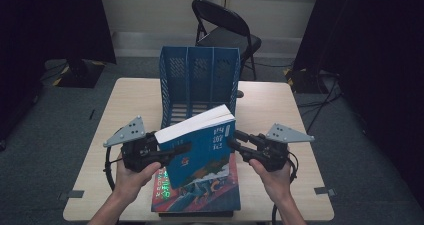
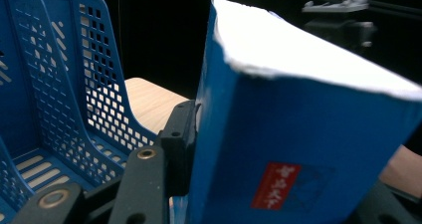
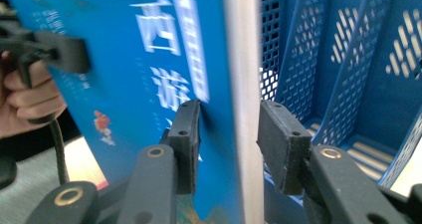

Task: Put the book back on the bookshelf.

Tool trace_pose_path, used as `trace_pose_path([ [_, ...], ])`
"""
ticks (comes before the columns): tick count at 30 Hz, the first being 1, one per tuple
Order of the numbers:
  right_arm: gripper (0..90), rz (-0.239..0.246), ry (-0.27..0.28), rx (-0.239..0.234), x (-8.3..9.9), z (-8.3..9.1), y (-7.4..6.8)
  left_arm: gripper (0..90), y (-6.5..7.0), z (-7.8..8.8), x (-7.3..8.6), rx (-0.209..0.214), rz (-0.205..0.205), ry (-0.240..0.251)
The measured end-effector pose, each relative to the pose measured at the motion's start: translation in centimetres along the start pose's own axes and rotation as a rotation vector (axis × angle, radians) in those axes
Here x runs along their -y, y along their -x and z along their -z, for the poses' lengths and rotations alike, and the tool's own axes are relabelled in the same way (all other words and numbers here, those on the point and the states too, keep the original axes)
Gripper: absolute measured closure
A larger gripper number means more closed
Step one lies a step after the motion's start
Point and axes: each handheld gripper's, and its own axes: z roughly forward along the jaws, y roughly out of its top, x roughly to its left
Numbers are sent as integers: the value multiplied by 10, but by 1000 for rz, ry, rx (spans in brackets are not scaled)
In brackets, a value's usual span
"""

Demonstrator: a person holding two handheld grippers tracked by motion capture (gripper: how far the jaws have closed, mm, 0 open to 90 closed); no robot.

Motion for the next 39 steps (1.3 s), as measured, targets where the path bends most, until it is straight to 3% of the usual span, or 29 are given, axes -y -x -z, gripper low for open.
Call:
trace_pose_path([
  [4,622,-17,-40,-46,9,-15,5,562,1,0,-1,-7,-12,-9],
  [5,623,-12,-38,-37,10,-18,5,562,1,1,-1,-12,-15,-14],
  [10,618,-5,-43,-35,8,-20,5,560,1,0,1,-10,-13,-10],
  [12,565,-13,-33,-61,8,-21,7,558,0,-1,3,-9,-22,-16],
  [15,564,-10,-38,-47,7,-21,5,566,0,-4,8,-27,-44,-39],
  [19,565,-14,-40,-44,7,-22,5,568,0,-7,11,-39,-35,-30],
  [22,564,-11,-38,-43,7,-22,5,566,1,-12,14,-65,-65,-57],
  [25,563,-11,-44,-39,6,-23,5,561,3,-17,16,-85,-57,-74],
  [39,557,-14,-49,-37,5,-24,6,562,2,-23,22,-86,-63,-29],
])
